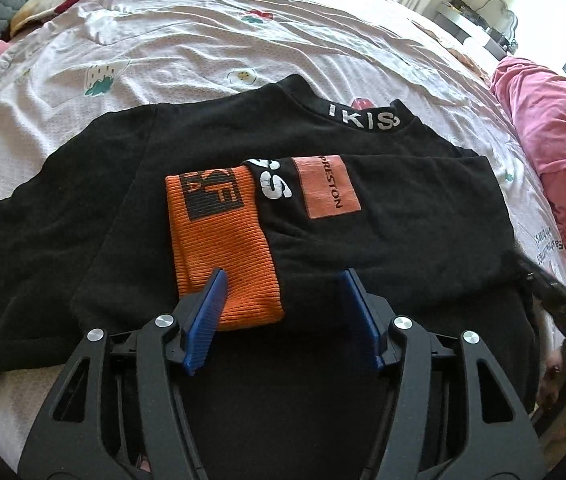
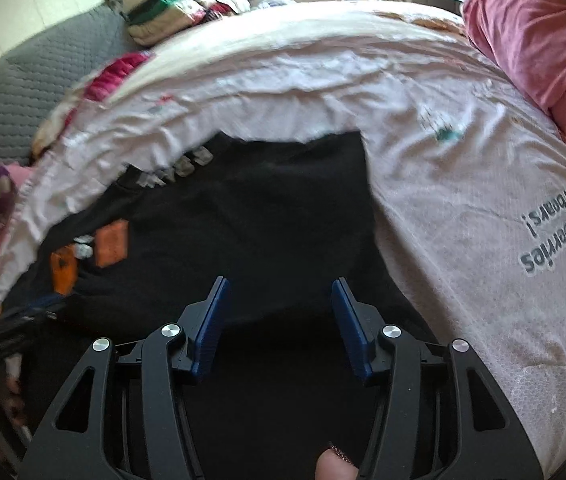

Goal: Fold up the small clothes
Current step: 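Move the left tool toward the other sleeve's orange cuff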

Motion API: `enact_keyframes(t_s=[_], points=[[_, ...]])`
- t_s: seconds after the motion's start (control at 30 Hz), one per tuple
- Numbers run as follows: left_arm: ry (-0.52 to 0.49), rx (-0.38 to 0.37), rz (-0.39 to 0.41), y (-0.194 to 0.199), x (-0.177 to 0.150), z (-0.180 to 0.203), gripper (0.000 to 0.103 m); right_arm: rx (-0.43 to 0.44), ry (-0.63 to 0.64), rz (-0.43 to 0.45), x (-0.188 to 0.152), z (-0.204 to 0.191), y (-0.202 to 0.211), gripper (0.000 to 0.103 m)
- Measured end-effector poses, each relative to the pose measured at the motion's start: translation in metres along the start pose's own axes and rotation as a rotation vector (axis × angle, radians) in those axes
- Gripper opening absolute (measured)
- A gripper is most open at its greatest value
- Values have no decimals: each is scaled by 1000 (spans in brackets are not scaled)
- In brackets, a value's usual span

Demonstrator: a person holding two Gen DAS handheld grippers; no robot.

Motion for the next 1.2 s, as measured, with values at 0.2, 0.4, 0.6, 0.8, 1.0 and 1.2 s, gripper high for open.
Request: enact_keyframes(t_s=[0.2,0.4,0.6,0.8,1.0,1.2], points=[[7,4,6,1,2,3,55,39,-36,-10,-9,7,1,53],[27,-11,22,6,4,4,61,52,-43,24,-8,11,19,58],[34,-14,37,14,4,7,66,69,-53,53,-5,13,37,71],[35,-13,58,27,3,8,73,87,-41,83,-3,5,54,74],[32,5,85,45,3,2,82,103,-32,117,1,-6,69,96],[41,23,109,64,2,-8,88,117,-5,147,4,-21,83,97]])
Point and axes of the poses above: each gripper's, at about its wrist camera, not at the fingertips, and y roughly against the way its jaws point, z to its right, x to its top, the point moved 9 cm from there along -y, roughly the way its jaws point, and after that the axes turned 5 degrees about -x, right-handed, at the moved point
